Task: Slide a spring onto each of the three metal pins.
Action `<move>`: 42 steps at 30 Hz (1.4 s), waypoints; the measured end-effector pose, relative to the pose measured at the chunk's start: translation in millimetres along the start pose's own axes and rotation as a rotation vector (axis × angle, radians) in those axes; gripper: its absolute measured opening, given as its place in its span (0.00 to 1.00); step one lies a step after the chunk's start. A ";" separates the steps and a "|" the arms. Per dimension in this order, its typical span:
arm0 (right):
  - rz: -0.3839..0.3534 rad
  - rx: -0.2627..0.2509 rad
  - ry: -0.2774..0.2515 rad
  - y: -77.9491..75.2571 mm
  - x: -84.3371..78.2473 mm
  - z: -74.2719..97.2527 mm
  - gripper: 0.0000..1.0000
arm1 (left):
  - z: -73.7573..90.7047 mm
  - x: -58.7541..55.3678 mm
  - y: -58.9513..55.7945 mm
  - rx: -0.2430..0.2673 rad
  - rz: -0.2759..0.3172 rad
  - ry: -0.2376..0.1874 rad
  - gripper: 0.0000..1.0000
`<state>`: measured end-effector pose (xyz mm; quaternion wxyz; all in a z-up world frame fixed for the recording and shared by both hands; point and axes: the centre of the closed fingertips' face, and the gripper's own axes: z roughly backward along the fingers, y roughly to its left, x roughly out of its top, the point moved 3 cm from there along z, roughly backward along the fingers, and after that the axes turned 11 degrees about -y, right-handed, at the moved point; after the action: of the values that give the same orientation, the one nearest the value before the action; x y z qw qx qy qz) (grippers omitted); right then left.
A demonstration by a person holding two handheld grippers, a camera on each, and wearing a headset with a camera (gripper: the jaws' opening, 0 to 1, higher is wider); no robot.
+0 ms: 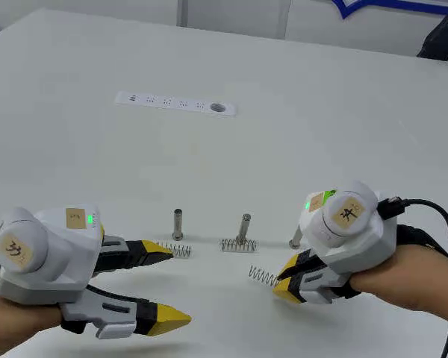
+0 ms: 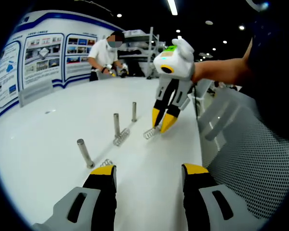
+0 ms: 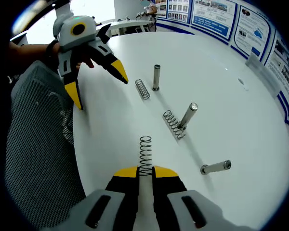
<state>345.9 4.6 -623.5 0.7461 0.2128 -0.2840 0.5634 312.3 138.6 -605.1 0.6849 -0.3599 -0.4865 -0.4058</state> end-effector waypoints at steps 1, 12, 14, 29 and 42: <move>0.009 0.007 0.000 1.8 1.8 -1.3 0.11 | -1.2 0.1 -0.4 -0.005 -0.003 0.000 0.55; 0.122 0.106 0.003 26.2 23.6 -13.4 0.11 | -16.6 -4.3 -3.7 -0.075 -0.030 0.019 0.46; 0.139 0.120 0.001 29.7 26.6 -15.2 0.11 | -19.3 -4.3 -5.5 -0.086 -0.042 0.023 0.44; 0.281 0.200 -0.008 50.4 41.8 -21.5 0.11 | -27.8 -1.8 -17.0 -0.136 -0.114 0.034 0.26; 0.325 0.221 -0.029 55.2 45.5 -18.6 0.11 | -27.8 -7.6 -21.4 -0.162 -0.151 0.076 0.12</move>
<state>305.5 64.4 -607.3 0.6134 0.2527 -0.2616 0.7010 301.9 106.7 -617.6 0.6391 -0.3608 -0.4516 -0.5074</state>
